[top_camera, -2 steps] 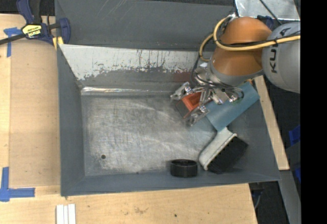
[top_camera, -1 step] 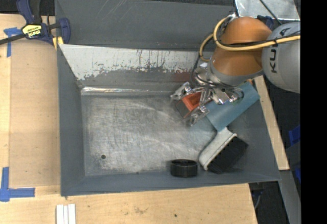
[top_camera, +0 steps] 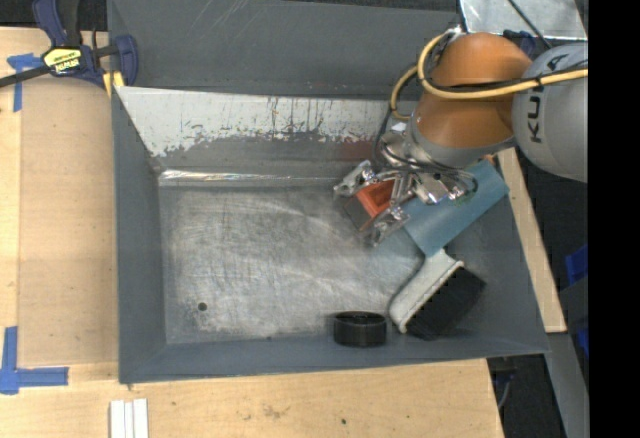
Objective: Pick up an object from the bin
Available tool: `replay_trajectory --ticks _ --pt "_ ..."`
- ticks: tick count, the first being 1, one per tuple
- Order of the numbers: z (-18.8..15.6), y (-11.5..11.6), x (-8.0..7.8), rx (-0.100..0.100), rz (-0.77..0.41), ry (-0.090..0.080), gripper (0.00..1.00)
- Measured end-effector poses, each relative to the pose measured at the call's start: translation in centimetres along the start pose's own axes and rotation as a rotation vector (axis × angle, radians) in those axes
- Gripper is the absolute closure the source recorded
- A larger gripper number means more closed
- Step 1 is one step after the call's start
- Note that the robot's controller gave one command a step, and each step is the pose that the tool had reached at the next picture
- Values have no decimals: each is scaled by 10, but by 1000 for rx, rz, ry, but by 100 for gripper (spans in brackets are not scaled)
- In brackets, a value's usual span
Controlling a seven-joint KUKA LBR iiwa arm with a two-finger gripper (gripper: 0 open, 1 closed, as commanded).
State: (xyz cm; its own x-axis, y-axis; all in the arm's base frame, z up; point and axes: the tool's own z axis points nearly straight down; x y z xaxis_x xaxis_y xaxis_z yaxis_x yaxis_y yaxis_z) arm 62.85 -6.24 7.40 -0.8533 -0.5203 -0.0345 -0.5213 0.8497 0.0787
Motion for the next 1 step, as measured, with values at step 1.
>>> replay_trajectory --ticks 1 --pt "0 0 0 0 0 0 100"
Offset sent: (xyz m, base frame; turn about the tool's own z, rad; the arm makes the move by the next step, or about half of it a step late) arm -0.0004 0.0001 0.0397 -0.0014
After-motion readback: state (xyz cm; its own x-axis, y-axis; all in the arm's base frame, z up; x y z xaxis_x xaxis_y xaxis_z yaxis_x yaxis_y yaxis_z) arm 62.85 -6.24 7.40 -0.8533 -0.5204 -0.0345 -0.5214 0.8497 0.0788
